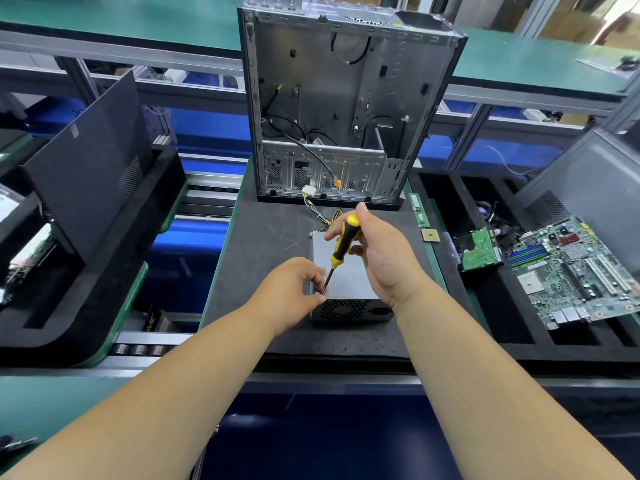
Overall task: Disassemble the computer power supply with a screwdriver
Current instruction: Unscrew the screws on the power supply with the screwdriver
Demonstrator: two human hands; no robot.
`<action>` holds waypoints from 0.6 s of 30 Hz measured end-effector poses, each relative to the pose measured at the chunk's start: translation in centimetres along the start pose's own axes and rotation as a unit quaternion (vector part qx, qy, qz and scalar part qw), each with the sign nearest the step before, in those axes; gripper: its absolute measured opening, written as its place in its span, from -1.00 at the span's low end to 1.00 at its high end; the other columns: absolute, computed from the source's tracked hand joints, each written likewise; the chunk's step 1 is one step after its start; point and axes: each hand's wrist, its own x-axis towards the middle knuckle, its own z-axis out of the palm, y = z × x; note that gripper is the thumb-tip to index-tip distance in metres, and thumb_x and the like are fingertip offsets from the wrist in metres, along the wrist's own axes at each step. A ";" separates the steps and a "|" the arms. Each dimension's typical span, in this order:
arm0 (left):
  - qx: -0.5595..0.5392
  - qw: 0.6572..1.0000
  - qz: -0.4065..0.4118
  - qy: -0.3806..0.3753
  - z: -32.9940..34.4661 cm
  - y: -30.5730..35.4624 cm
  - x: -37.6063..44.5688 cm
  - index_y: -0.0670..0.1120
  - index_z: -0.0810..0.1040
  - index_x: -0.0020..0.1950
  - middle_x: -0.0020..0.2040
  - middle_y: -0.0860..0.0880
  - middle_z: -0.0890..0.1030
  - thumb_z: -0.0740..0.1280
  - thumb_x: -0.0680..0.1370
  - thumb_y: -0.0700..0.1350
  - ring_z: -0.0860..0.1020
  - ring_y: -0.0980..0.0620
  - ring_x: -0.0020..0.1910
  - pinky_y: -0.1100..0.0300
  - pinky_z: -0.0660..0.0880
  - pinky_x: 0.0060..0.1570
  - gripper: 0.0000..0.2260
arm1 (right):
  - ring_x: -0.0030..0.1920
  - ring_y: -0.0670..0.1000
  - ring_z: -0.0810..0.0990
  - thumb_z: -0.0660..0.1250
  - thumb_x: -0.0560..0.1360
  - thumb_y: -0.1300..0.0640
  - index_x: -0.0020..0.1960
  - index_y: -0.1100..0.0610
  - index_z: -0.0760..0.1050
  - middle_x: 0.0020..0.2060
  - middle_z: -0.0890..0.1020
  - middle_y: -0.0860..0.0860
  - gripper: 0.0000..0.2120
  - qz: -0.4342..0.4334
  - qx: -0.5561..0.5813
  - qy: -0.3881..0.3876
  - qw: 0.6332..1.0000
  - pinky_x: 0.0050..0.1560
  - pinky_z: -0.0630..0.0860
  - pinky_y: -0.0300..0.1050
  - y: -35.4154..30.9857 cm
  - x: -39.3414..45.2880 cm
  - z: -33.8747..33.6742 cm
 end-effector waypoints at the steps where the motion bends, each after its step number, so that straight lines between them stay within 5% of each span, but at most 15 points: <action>1: 0.002 1.000 -0.003 -0.001 0.0 0.1 0.0 0.08 0.59 -0.23 0.03 0.29 0.51 0.52 0.44 -0.15 0.51 0.26 0.15 0.28 0.37 0.20 -0.83 | 0.01 -0.02 0.54 0.01 0.62 -0.13 -0.22 0.04 0.58 -0.13 0.69 -0.06 -0.52 -0.001 0.016 -0.002 1.000 0.05 0.36 -0.02 0.1 -0.1 0.0; 11: 0.021 1.000 -0.009 0.008 -0.3 0.4 0.4 0.12 0.58 -0.20 0.07 0.18 0.54 0.48 0.47 -0.10 0.49 0.19 0.11 0.26 0.37 0.17 -0.86 | -0.22 0.03 0.54 -0.08 0.70 -0.14 -0.19 0.12 0.51 -0.29 0.62 0.05 -0.45 -0.052 0.239 0.065 0.968 0.02 0.44 -0.04 -0.6 -0.2 -1.7; 14: -0.053 0.998 -0.031 0.033 -0.3 1.3 0.5 0.12 0.58 -0.19 -0.06 0.14 0.58 0.44 0.50 -0.13 0.52 0.21 -0.09 0.34 0.40 -0.05 -0.84 | -0.31 0.02 0.44 -0.11 0.64 -0.25 -0.15 0.11 0.45 -0.37 0.47 0.02 -0.44 -0.085 0.282 0.058 0.954 -0.04 0.41 -0.08 -1.4 0.0 -3.6; 16: -0.143 0.988 -0.043 0.035 -0.3 2.6 0.7 0.07 0.60 -0.18 -0.17 0.13 0.61 0.43 0.52 -0.19 0.53 0.21 -0.21 0.39 0.41 -0.15 -0.84 | -0.33 0.00 0.37 0.08 0.59 -0.27 -0.14 0.11 0.43 -0.38 0.41 0.02 -0.54 -0.092 0.270 0.055 0.957 -0.15 0.36 -0.12 -1.9 -0.2 -4.7; 18: -0.224 0.973 -0.048 0.025 -0.1 4.3 1.0 -0.01 0.62 -0.13 -0.19 0.07 0.64 0.40 0.54 -0.24 0.57 0.17 -0.20 0.36 0.46 -0.13 -0.86 | -0.32 -0.02 0.36 0.34 0.46 -0.06 -0.15 0.09 0.43 -0.36 0.42 0.00 -0.78 -0.091 0.217 0.064 0.970 -0.20 0.33 -0.15 -2.0 -0.5 -5.8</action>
